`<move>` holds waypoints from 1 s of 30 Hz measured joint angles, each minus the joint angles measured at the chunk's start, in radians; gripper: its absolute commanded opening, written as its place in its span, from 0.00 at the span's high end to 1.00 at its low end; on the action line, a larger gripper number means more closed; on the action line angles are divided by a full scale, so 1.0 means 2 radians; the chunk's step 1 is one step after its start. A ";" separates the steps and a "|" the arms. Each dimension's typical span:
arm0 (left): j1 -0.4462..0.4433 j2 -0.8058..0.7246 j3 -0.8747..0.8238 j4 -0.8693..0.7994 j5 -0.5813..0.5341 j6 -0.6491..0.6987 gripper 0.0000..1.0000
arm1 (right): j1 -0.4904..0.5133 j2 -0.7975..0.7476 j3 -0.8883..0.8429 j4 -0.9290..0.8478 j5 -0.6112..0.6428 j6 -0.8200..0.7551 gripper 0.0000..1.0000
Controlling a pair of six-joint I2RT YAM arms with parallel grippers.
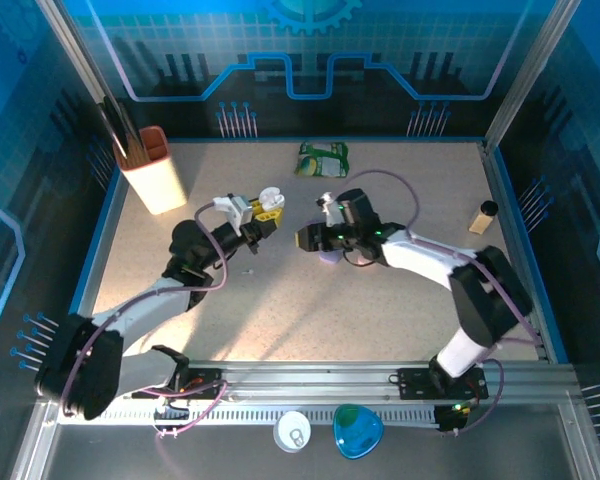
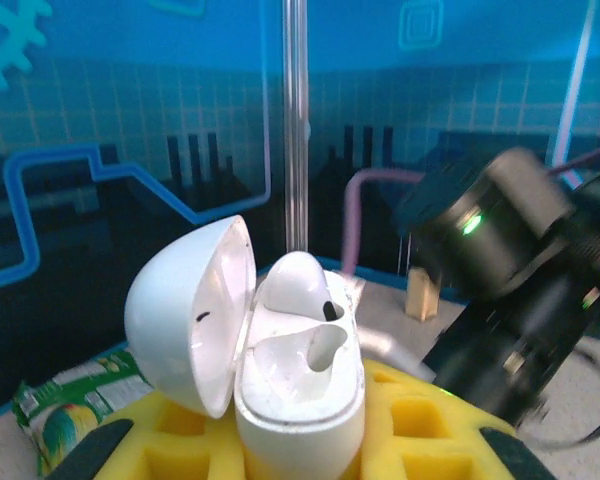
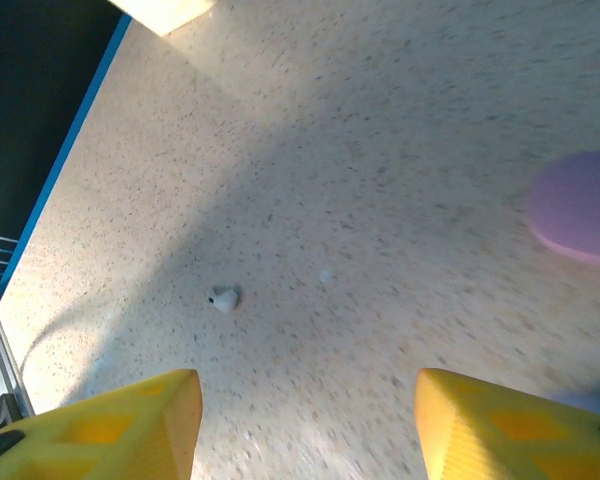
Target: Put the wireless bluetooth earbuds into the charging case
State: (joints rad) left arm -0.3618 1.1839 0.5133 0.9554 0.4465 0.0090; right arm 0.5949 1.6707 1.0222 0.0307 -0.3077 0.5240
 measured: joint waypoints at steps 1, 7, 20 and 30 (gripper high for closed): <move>0.000 -0.010 0.000 -0.004 -0.004 -0.002 0.96 | 0.009 0.024 0.021 -0.003 -0.005 -0.002 0.43; 0.000 -0.054 0.000 -0.046 -0.019 -0.005 0.97 | 0.057 0.146 0.154 -0.056 -0.015 -0.026 0.50; 0.000 -0.077 0.012 -0.092 -0.027 -0.004 1.00 | 0.108 0.334 0.390 -0.173 -0.042 -0.067 0.54; 0.000 -0.076 0.018 -0.109 -0.027 -0.004 1.00 | 0.119 0.365 0.431 -0.236 -0.049 -0.118 0.57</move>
State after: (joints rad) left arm -0.3618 1.0309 0.5491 0.7372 0.3920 0.0013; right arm 0.8322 2.4008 1.8851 -0.4404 -0.4049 0.2871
